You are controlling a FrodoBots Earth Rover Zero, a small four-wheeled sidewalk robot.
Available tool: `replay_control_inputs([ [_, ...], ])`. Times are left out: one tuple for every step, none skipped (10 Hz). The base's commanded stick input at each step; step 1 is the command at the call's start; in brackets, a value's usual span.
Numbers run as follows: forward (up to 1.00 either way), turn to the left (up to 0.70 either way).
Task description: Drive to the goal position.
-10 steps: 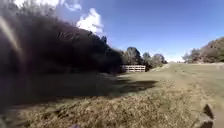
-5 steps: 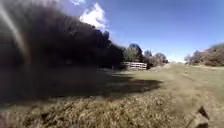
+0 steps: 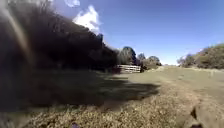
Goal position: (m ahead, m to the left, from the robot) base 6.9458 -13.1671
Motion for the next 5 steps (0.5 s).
replay_control_inputs([
  [0.70,0.00],
  [0.70,0.00],
  [0.70,0.00],
  [0.70,0.00],
  [0.70,0.00],
])
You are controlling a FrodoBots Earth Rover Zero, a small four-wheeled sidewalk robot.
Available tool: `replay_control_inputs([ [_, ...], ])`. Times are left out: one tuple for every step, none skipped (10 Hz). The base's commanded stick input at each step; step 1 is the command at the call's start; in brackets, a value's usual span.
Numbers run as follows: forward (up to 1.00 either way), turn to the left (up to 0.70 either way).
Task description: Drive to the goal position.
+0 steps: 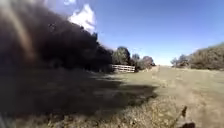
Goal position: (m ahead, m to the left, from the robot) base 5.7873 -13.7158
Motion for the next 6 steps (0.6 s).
replay_control_inputs([
  [0.70,0.00],
  [0.70,0.00],
  [0.70,0.00],
  [0.70,-0.06],
  [0.70,-0.21],
  [0.70,-0.35],
])
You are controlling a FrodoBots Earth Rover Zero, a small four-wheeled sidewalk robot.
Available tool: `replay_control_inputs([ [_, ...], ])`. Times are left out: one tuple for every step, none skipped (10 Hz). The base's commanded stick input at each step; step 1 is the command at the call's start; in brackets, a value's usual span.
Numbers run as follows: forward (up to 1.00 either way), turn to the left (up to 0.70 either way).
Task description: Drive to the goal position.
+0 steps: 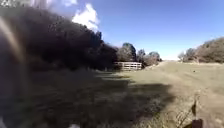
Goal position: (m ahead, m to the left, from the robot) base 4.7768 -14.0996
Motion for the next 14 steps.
replay_control_inputs([
  [0.70,-0.35],
  [0.70,-0.35],
  [0.70,-0.35],
  [0.70,-0.35],
  [0.70,-0.25],
  [0.70,-0.08],
  [0.70,-0.08],
  [0.70,-0.24],
  [0.70,-0.35],
  [0.70,-0.35],
  [0.70,-0.35],
  [0.70,-0.35],
  [0.70,-0.35],
  [0.70,0.00],
])
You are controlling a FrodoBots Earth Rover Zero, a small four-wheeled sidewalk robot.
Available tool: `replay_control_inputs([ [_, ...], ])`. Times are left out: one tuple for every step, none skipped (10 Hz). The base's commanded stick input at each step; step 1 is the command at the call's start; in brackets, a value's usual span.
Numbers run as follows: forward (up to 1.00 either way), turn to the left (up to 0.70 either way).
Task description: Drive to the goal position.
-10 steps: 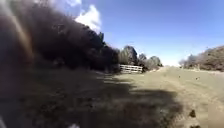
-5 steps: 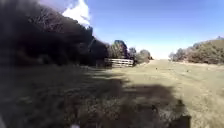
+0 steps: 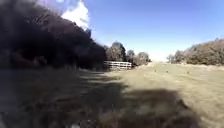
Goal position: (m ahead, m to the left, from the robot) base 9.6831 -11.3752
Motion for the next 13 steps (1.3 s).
replay_control_inputs([
  [0.70,0.00],
  [0.70,0.00],
  [0.70,0.00],
  [0.70,0.00],
  [0.70,0.00],
  [0.70,0.00],
  [0.70,0.00],
  [0.70,0.00],
  [0.70,-0.11],
  [0.70,-0.27],
  [0.70,-0.35],
  [0.70,-0.35],
  [0.70,0.00],
])
